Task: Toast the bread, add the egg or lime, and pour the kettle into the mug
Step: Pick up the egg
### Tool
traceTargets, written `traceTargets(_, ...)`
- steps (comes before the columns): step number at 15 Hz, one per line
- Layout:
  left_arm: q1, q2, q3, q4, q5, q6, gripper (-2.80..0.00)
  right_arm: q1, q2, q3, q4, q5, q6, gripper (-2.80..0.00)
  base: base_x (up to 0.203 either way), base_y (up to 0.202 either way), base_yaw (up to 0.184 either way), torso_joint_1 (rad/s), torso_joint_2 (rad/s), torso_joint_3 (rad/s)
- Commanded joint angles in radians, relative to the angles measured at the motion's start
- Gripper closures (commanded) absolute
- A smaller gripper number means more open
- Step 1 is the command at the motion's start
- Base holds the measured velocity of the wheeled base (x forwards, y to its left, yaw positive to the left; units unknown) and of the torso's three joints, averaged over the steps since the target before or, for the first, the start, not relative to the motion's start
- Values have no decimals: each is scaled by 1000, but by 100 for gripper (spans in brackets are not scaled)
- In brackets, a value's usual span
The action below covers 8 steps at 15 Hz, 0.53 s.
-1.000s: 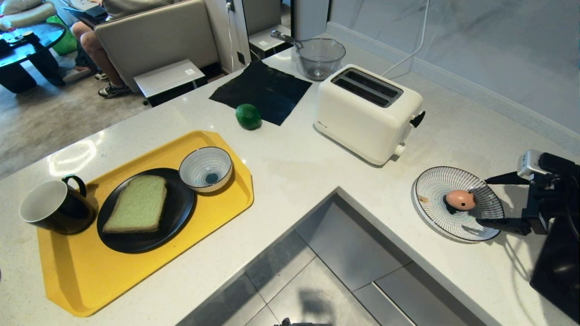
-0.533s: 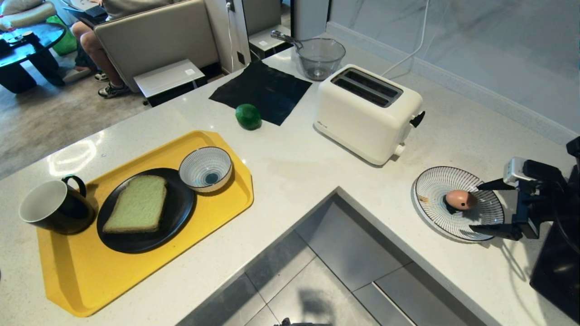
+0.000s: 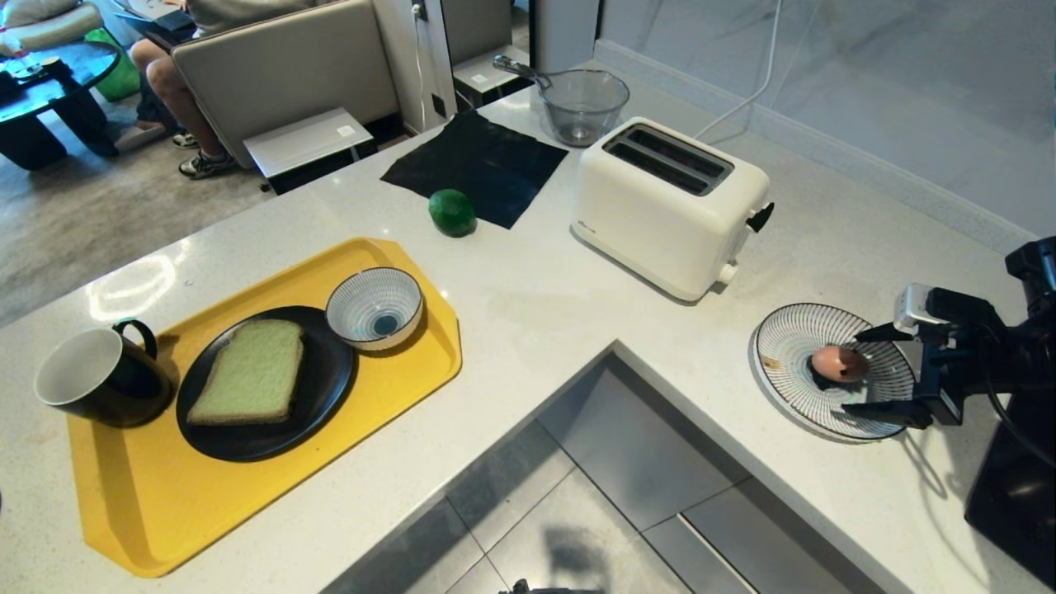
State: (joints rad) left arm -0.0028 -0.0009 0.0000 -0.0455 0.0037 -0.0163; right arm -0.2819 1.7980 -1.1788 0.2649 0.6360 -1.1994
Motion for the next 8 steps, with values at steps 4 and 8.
traceTargets(4,0,-1,17,0,1,-1,0,4,34,-34,4,-7,-6,-280,0,0,0,0,0,0)
traceTargets(8,0,-1,17,0,1,-1,0,13,44,-54,5,-19,-4,-280,0,0,0,0,0,0)
